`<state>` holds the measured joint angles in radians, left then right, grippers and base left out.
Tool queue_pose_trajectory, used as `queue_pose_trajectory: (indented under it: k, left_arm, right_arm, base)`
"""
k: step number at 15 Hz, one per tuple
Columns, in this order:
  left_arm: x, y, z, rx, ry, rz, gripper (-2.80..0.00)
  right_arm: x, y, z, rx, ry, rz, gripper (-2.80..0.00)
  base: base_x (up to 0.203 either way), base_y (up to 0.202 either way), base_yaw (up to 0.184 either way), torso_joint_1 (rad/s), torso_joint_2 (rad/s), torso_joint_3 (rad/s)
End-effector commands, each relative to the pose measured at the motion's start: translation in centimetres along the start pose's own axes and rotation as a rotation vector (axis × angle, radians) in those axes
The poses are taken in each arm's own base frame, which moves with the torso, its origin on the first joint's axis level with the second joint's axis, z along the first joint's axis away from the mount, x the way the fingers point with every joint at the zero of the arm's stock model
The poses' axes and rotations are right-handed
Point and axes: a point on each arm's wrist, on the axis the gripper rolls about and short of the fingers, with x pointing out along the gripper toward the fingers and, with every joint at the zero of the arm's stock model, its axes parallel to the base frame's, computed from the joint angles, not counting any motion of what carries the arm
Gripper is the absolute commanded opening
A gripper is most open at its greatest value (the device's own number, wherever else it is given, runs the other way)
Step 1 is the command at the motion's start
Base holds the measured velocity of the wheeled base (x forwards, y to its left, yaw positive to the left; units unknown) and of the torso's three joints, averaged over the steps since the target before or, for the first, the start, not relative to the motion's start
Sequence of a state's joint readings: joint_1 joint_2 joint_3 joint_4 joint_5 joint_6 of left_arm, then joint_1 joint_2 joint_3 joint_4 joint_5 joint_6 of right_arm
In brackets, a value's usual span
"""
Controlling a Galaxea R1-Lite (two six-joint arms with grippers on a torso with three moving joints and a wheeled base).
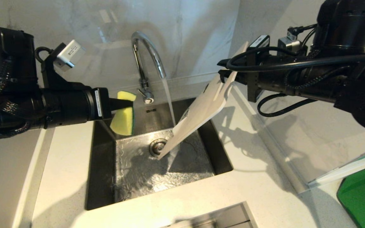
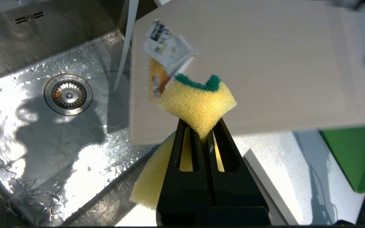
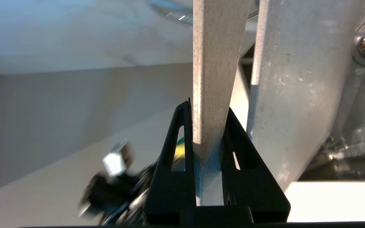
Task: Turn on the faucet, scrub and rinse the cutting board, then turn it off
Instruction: Scrub the cutting board underwater
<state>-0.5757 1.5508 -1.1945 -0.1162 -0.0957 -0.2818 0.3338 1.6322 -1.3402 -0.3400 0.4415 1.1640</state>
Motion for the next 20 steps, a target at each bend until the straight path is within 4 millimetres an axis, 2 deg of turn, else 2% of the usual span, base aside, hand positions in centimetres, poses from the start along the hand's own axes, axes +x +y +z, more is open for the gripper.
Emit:
queue_pose_trajectory:
  k: [1,3,7,11,14,20]
  left_arm:
    - [-1.5,-0.3,0.7,0.001,-0.031,-0.009,-2.80]
    - [-2.4,-0.5,0.9,0.001,-0.034,-0.009,-2.80]
    - [-3.7,-0.6,1.0,0.001,-0.035,-0.010,-2.80]
    - [-4.7,-0.8,1.1,0.000,-0.036,-0.011,-2.80]
    - [-5.4,-0.7,0.6,-0.002,-0.027,-0.008,-2.80]
    - [-5.8,-0.5,-0.1,-0.009,-0.011,-0.003,-2.80]
  right_arm:
    - [3.3,-3.3,0.3,0.028,0.018,-0.038,-2.80]
    - [4.9,-4.7,0.6,0.027,0.022,-0.024,-2.80]
    - [7.5,-4.8,2.0,0.022,0.007,0.030,-2.80]
    - [9.6,-6.1,2.5,0.039,0.009,0.034,-2.80]
    - [10.3,-6.6,2.6,0.039,0.007,0.035,-2.80]
    - [10.1,-6.0,2.7,0.033,0.004,0.047,-2.80]
  base:
    - [0.000,0.000,0.000,0.000,0.00,0.000]
    - [0.000,0.000,0.000,0.000,0.00,0.000]
    - [0.000,0.000,0.000,0.000,0.00,0.000]
    - [0.000,0.000,0.000,0.000,0.00,0.000]
    - [0.000,0.000,0.000,0.000,0.00,0.000]
    - [0.000,0.000,0.000,0.000,0.00,0.000]
